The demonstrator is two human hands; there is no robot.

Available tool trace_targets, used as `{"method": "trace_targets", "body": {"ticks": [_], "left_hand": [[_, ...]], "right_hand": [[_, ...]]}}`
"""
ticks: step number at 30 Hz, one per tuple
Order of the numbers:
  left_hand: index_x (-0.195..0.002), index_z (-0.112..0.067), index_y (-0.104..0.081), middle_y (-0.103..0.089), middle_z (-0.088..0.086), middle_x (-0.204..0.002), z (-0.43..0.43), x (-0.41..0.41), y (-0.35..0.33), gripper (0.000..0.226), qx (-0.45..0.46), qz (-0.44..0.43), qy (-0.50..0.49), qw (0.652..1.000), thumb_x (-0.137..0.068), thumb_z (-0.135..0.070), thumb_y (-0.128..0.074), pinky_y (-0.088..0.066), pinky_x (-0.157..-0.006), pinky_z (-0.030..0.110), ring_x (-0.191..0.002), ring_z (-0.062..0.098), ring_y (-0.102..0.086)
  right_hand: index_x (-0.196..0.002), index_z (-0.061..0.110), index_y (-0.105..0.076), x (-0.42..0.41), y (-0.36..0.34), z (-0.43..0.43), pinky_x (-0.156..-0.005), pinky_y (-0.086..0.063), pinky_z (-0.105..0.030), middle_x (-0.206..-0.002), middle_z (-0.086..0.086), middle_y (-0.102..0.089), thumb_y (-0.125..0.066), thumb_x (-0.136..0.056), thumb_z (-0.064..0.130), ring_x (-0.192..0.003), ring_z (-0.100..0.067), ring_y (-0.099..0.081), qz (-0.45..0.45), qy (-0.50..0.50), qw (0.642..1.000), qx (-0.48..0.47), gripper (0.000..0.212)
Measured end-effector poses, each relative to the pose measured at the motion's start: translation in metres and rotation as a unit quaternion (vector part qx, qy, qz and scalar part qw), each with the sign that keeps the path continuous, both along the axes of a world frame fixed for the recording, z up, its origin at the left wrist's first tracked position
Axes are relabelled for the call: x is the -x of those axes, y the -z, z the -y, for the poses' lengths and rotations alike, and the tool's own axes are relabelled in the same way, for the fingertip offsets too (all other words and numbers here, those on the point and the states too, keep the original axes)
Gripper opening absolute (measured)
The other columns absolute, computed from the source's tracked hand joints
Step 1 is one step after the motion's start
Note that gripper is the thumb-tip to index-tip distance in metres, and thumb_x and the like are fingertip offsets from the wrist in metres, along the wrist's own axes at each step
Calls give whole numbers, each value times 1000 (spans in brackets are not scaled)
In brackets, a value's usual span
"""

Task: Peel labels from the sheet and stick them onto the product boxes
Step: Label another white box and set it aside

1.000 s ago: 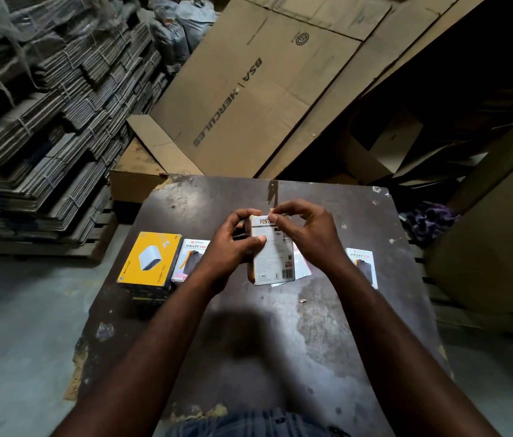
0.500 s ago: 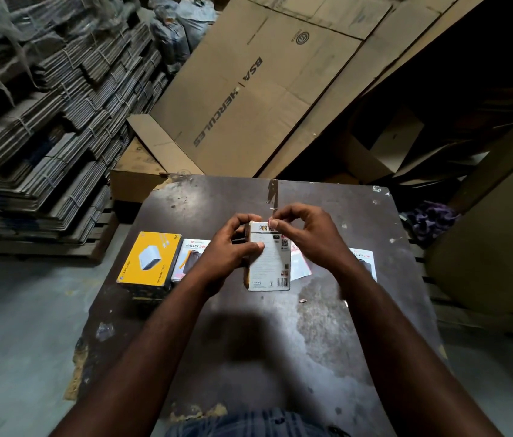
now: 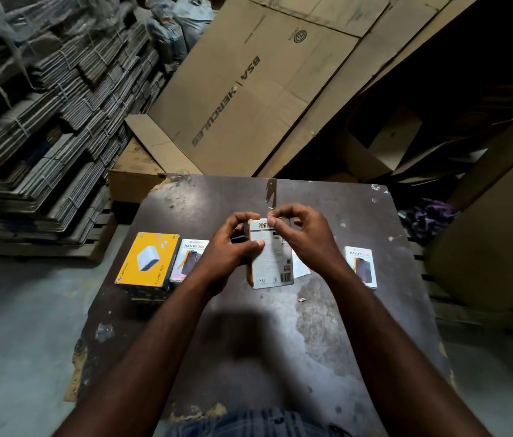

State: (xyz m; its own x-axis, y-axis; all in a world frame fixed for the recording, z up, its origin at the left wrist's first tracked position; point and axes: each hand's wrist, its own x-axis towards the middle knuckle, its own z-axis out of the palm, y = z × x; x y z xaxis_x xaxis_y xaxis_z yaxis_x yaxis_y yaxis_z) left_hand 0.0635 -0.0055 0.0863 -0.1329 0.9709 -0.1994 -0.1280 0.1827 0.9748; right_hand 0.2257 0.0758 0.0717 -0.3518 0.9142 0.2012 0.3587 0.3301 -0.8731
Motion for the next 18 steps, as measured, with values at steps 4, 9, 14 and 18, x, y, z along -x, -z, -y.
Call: {"method": "trace_targets", "body": {"ticks": [4,9,14,18], "left_hand": [[-116,-19,-59,-61,16,-122,0,1,1,37,-2,-5,7,1000,-88,5,-65,-57,-89,53,-108,30,-65],[-117,-20,-59,-63,11,-118,0,2,2,38,10,14,22,1000,-89,5,-64,-59,-87,48,-104,24,-69],[-121,-16,-57,-65,9,-118,1,0,2,39,16,21,28,999,-89,3,-65,-59,-87,47,-107,25,-69],[-122,-15,-56,-66,4,-111,2,-2,-1,39,0,25,38,999,-89,4,-65,-61,-83,41,-98,15,-71]], "right_hand": [[-99,27,-68,0,0,6,-81,-45,-22,-107,3,-64,-66,-91,38,-102,-5,-56,2,-3,1000,9,14],[-105,25,-64,-4,-1,9,-88,-47,-27,-103,12,-58,-69,-91,33,-107,-11,-52,8,-29,999,17,17],[-115,32,-59,-5,3,5,-89,-46,-26,-112,6,-63,-69,-85,44,-114,-11,-57,-45,-30,996,72,34],[-118,24,-57,-6,3,5,-89,-54,-34,-119,-1,-63,-69,-84,45,-113,-15,-61,-94,-46,986,128,42]]}}
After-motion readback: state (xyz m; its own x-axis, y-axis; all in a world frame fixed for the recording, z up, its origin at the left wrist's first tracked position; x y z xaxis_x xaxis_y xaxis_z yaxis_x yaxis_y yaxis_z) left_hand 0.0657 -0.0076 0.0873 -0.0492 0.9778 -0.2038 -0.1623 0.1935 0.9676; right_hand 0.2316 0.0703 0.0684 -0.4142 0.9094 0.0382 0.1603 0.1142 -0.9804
